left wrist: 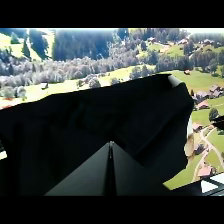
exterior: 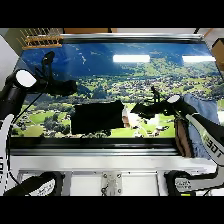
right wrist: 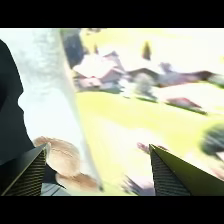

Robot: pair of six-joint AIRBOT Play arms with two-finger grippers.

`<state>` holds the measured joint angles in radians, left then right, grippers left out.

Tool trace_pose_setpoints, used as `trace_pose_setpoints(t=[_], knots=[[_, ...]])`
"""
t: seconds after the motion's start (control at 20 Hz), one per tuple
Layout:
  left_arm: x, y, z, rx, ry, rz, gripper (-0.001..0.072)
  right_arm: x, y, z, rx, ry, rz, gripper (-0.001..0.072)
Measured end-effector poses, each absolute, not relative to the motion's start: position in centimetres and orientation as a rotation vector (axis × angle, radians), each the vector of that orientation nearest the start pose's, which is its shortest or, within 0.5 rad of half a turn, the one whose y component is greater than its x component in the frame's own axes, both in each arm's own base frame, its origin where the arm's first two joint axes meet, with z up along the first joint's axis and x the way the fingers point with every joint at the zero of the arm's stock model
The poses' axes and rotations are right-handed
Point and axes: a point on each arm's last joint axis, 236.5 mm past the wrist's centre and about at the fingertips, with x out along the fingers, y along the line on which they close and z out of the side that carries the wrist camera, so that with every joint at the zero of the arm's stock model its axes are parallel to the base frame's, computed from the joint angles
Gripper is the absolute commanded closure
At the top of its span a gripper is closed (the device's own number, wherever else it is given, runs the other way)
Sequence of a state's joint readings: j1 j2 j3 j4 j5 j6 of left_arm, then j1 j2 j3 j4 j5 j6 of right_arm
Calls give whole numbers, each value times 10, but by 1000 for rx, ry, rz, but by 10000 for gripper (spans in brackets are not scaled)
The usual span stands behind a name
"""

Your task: Fold the clothes and pants, and hang the long-sleeved shirts on hangers.

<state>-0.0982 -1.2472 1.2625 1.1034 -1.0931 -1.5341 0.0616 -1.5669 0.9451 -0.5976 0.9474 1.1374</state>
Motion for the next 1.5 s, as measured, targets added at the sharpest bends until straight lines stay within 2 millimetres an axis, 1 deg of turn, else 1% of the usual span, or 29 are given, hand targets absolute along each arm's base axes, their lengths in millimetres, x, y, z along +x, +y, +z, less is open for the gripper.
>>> trace_pose_setpoints(t=[0.1,0.2,0.25,0.3,0.4,0.45,0.55,0.6,0.65,0.7,0.75,0.85,0.95,1.05,1.15,1.25,1.3,1.35,1.4,1.45,1.5], knots=[[406,-139,86,-328,1071,-371,700,368,209,-93,686,1365,575,-7],[405,-140,86,-327,1070,-374,700,362,236,-95,695,1380,634,-3],[405,-141,86,-327,1069,-374,700,359,248,-96,688,1386,659,32],[405,-141,86,-327,1068,-375,700,357,259,-96,673,1387,684,228],[405,-142,85,-327,1068,-376,700,356,273,-102,627,1381,703,656],[405,-142,85,-328,1069,-375,700,358,279,-98,623,1366,718,699],[405,-142,86,-331,1069,-377,700,366,285,-87,613,1335,743,699],[403,-143,85,-330,1076,-379,700,372,283,-76,603,1314,758,700],[403,-143,84,-331,1078,-378,700,382,276,-63,597,1284,756,700],[402,-143,84,-331,1081,-379,700,394,263,-46,589,1258,741,699],[402,-143,84,-331,1084,-379,700,405,244,-30,578,1237,709,699],[401,-143,84,-330,1087,-380,700,431,189,7,567,1174,588,699],[400,-143,83,-330,1090,-381,700,450,115,45,565,1096,416,699],[400,-143,83,-329,1091,-381,700,457,38,78,595,1007,233,699],[400,-143,83,-329,1090,-381,700,450,-36,105,642,920,59,699],[400,-143,83,-329,1090,-381,700,433,-101,126,688,838,-94,699],[400,-143,83,-329,1090,-382,700,423,-126,135,706,802,-156,699],[400,-143,83,-329,1091,-382,700,413,-147,142,723,774,-206,699],[400,-143,83,-327,1091,-383,700,378,-191,169,750,689,-330,699],[400,-143,83,-327,1090,-383,700,364,-197,180,747,671,-360,699],[400,-143,83,-327,1091,-383,700,351,-199,184,738,677,-391,699]])
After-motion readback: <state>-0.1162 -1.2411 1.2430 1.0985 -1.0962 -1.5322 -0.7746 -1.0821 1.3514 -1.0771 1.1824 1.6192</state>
